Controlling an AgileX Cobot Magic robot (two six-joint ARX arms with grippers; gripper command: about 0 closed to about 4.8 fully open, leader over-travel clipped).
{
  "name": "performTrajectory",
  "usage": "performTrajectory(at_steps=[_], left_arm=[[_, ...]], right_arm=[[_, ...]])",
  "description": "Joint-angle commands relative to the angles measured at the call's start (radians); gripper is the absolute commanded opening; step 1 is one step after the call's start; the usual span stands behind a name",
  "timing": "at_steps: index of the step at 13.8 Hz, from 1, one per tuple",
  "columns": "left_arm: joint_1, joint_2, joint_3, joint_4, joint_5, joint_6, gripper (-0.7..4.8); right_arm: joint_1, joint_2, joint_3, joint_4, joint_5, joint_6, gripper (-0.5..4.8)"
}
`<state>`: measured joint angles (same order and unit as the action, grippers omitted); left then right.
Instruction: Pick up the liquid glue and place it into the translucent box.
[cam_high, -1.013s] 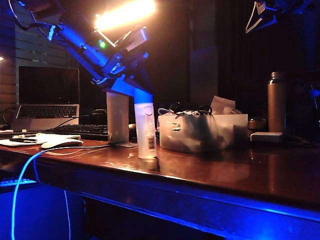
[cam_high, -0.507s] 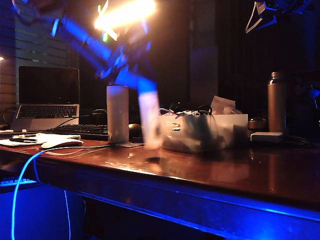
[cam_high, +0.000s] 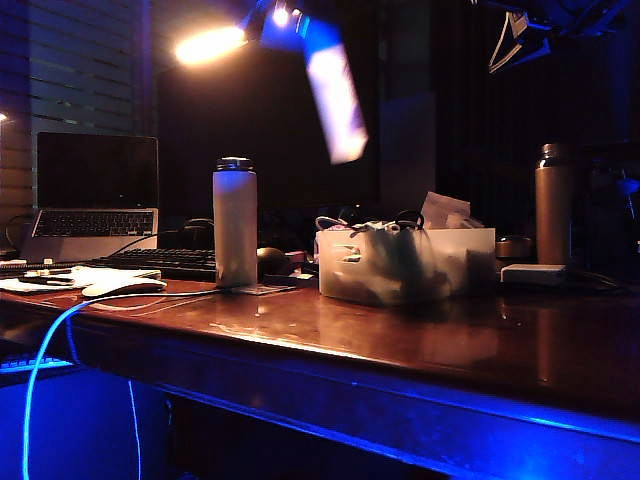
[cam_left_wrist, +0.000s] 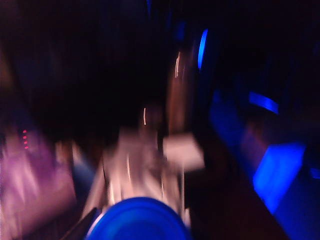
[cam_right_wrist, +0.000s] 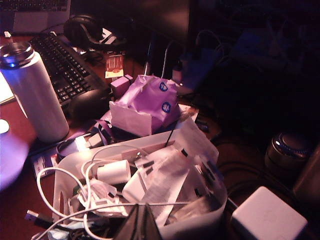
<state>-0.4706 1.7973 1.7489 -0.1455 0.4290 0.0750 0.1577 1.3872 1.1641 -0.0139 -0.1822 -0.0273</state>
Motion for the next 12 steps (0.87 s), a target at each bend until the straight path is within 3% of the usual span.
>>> performTrajectory(at_steps=[1, 7, 12], left_arm=[[-0.014, 0.08, 0.098, 0.016, 0.006, -0.013, 2.11], [-0.04, 0.33, 0.194, 0.161, 0.02, -0.068, 2.11], [-0.04, 0.415, 0.194, 0.261, -0.011, -0.093, 2.11]], right_arm=[[0.001, -0.002, 0.005, 0.034, 0.007, -0.004, -0.01], [-0.002, -0.002, 0.005, 0.07, 0.008, -0.004, -0.01], [-0.002, -0.002, 0.005, 0.052, 0.007, -0.004, -0.01]])
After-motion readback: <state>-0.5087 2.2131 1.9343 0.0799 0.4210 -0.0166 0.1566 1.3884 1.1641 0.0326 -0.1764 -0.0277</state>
